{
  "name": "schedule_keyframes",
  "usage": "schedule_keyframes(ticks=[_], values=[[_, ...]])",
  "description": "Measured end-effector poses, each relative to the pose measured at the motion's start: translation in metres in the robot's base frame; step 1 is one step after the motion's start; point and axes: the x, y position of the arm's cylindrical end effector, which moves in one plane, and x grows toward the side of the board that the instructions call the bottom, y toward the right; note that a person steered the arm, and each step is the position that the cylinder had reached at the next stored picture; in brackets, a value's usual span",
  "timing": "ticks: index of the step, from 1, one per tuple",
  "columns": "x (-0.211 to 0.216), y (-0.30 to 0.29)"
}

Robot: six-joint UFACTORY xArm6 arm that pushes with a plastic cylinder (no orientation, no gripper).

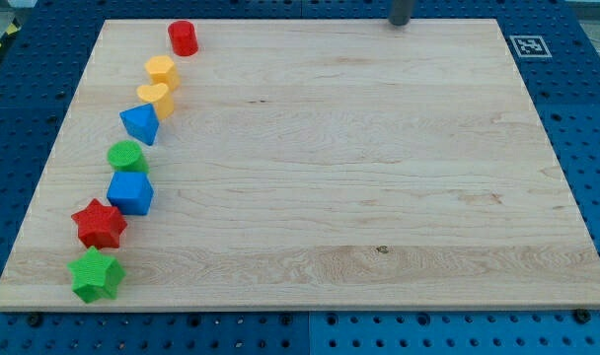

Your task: Move the yellow hexagon diagonally towards the bottom right to the red circle

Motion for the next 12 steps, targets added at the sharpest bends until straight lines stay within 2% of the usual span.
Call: schedule_keyframes(ticks=[8, 10, 12], values=[[0.0, -0.365], [0.013, -0.406], [0.066, -0.406]])
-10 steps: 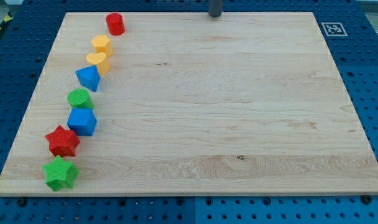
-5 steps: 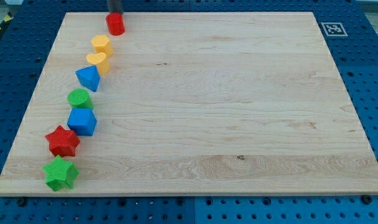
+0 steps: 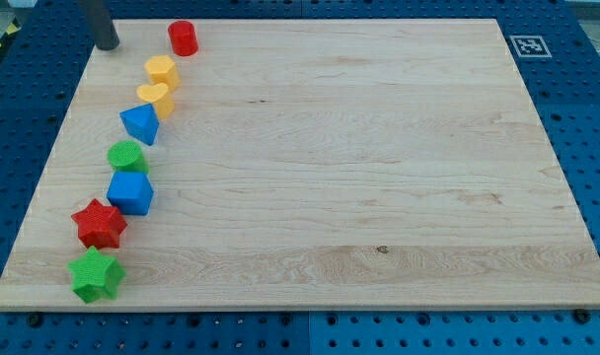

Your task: Move the yellow hexagon diagonally towards the bottom right to the red circle

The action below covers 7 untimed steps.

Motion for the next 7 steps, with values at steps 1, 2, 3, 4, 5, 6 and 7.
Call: schedule_keyframes(ticks=[1, 2, 3, 4, 5, 6, 7], values=[[0.025, 0.0], [0.048, 0.0], [0.066, 0.008], [0.066, 0.02], [0.066, 0.026], [0.066, 0.027], [0.066, 0.032]])
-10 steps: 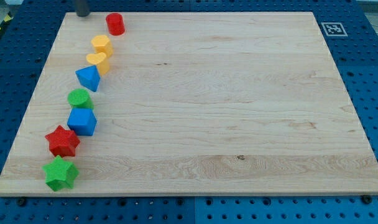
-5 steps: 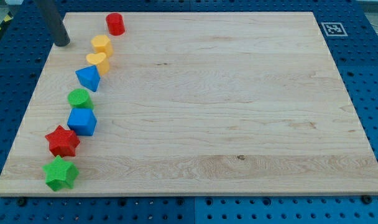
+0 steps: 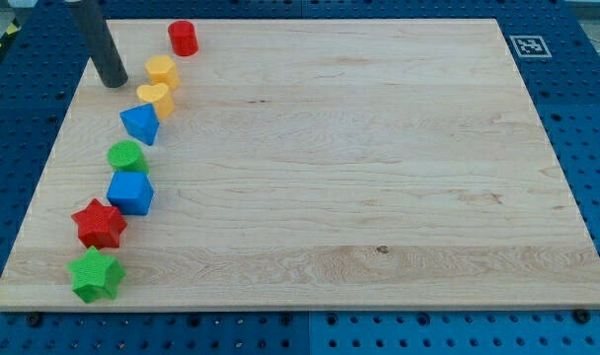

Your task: Move the yellow hexagon diagonally towards the bottom right to the red circle

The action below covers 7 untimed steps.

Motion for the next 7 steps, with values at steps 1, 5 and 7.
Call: schedule_keyframes(ticks=[1, 5, 7], values=[[0.0, 0.017], [0.0, 0.086], [0.0, 0.126]])
